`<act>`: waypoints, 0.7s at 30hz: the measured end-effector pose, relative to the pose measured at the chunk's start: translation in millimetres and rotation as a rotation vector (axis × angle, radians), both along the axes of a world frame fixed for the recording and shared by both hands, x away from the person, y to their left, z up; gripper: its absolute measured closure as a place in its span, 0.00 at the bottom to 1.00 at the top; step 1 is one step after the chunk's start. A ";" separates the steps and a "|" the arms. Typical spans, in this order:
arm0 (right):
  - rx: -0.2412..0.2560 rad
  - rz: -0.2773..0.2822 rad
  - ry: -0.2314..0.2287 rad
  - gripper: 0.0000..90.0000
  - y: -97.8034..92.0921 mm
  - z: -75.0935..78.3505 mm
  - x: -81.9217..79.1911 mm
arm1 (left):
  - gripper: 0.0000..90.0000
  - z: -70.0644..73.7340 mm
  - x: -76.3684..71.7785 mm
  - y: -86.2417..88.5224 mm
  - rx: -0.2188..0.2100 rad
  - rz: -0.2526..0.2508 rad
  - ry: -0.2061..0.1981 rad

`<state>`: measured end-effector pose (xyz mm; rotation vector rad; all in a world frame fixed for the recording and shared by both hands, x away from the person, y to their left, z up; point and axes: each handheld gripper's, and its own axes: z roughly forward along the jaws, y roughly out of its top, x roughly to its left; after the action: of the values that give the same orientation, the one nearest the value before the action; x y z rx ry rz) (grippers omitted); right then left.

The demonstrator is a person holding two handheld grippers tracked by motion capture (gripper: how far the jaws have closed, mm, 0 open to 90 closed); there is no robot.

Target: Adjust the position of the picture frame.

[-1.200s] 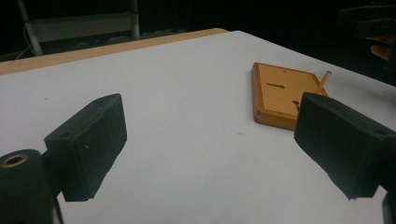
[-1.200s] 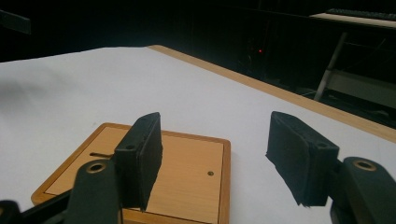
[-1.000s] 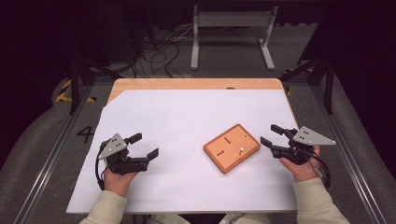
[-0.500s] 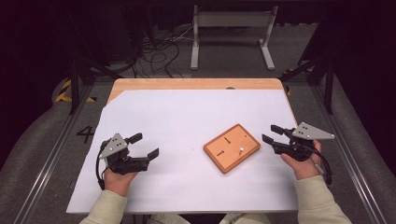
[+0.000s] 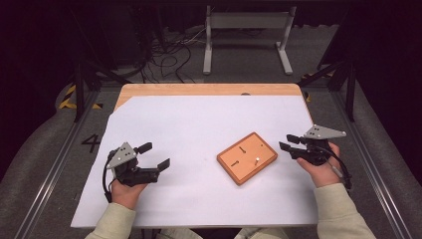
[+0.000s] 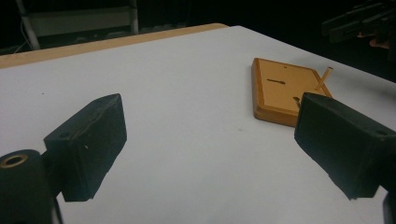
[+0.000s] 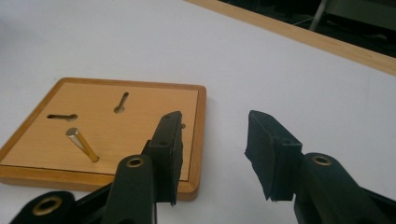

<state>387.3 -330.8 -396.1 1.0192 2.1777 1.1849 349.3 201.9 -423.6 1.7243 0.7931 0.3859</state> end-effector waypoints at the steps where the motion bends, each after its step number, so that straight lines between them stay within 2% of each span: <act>1: -0.014 -0.003 0.010 0.62 0.2 -1.4 1.8 | 0.11 -0.2 0.3 0.1 0.002 -0.001 -0.001; 4: -0.036 -0.012 0.048 0.63 0.0 -6.6 7.2 | 0.11 -0.4 0.4 0.0 0.001 0.001 0.002; 5: -0.036 -0.012 0.048 0.63 0.0 -6.6 7.2 | 0.11 -0.4 0.4 0.0 0.001 0.001 0.002; 11: -0.082 -0.035 0.160 0.80 -0.3 -18.9 17.1 | 0.11 -0.9 0.8 0.4 -0.001 -0.001 0.005; 13: -0.089 -0.035 0.173 0.82 0.8 -20.5 17.8 | 0.11 -1.1 0.9 0.4 -0.001 -0.001 0.005; 17: -0.144 -0.047 0.210 0.94 5.2 -28.6 23.1 | 0.11 -1.1 1.0 0.2 0.001 -0.001 0.005; 21: -0.150 -0.049 0.239 1.00 6.0 -33.1 26.9 | 0.11 -1.4 1.1 0.4 0.000 0.000 0.007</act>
<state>414.2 -324.8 -429.2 1.1929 2.3671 0.9013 350.3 202.3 -425.0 1.7259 0.7980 0.3803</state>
